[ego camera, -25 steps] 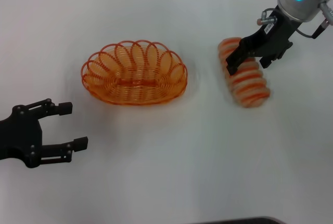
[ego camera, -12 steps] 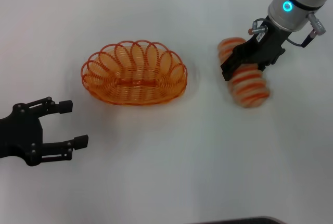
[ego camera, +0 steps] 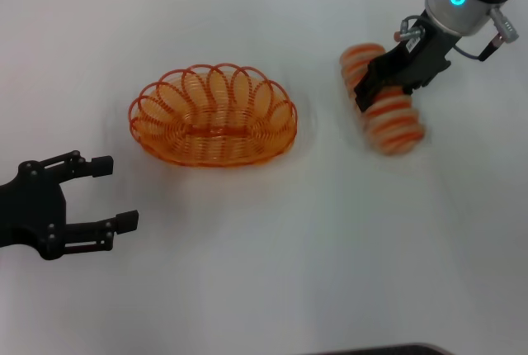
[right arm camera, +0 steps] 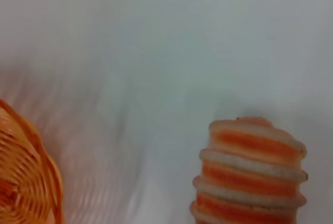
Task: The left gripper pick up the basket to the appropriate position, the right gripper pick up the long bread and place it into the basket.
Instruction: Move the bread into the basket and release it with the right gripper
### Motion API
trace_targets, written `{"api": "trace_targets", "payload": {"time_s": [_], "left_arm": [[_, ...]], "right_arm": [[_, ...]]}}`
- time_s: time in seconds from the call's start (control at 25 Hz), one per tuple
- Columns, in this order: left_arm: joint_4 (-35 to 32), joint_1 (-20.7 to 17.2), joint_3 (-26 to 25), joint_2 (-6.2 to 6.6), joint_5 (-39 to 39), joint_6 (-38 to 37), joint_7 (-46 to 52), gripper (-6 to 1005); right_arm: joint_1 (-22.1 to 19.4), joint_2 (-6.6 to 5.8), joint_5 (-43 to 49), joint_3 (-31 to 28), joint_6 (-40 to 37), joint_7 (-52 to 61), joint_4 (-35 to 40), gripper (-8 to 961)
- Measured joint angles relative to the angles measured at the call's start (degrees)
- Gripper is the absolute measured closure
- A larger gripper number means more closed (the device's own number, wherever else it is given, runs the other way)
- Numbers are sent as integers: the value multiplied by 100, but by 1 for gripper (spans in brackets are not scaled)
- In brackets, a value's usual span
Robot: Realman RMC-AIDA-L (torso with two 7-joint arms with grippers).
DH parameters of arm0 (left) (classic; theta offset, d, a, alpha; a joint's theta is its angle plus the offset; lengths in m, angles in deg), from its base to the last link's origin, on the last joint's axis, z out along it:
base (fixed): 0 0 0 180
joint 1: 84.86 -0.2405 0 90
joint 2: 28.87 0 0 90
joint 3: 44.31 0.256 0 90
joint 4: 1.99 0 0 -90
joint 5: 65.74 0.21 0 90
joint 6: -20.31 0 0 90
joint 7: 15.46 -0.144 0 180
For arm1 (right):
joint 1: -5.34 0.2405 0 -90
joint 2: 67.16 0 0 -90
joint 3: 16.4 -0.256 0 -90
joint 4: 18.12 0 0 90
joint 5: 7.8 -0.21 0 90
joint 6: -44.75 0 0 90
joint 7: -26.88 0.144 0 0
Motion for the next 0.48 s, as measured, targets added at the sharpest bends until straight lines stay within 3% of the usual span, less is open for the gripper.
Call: {"api": "trace_targets", "payload": {"time_s": [0.36, 0.48], "left_arm": [[182, 1, 34, 1, 37, 235, -38, 123], [365, 12, 67, 2, 113, 501, -86, 123]], "right_arm": [[-233, 117, 5, 19, -308, -1285, 1863, 315], [-112, 100, -30, 12, -310, -1608, 1933, 340]]}}
